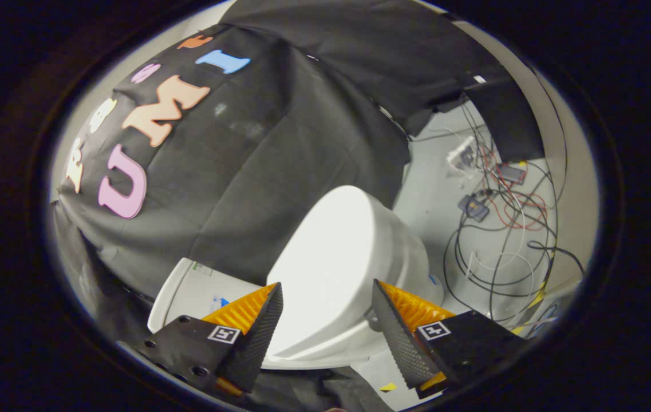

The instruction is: Open the toilet lid.

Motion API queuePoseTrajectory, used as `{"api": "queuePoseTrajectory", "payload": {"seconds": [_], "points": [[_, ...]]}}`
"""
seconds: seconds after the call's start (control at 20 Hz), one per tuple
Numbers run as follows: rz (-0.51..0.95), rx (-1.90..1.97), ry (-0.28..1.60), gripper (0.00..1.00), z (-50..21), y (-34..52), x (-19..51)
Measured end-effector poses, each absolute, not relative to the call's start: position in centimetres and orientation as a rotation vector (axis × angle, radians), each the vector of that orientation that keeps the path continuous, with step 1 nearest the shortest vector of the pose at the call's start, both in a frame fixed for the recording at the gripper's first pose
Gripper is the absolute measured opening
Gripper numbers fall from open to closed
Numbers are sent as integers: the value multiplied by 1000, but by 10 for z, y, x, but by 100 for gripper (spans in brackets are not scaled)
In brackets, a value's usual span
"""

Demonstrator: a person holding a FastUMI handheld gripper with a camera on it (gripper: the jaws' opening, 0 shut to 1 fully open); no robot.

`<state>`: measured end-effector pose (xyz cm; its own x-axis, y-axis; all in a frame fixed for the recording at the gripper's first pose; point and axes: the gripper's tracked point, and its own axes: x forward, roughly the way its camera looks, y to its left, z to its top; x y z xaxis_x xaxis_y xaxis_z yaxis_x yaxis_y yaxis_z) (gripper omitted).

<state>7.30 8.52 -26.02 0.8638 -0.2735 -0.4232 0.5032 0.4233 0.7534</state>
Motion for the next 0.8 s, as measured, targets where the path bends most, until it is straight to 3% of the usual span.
{"api": "queuePoseTrajectory", "payload": {"seconds": [0.25, 0.4, 0.55, 0.65, 0.8], "points": [[-516, 1184, 262, 95, -315, 79, 65], [-457, 1229, 338, 69, -347, 94, 74], [-404, 1375, 209, 37, -335, 90, 94], [-417, 1345, 240, 5, -340, 86, 100], [-446, 1194, 337, 5, -331, 84, 101]]}}
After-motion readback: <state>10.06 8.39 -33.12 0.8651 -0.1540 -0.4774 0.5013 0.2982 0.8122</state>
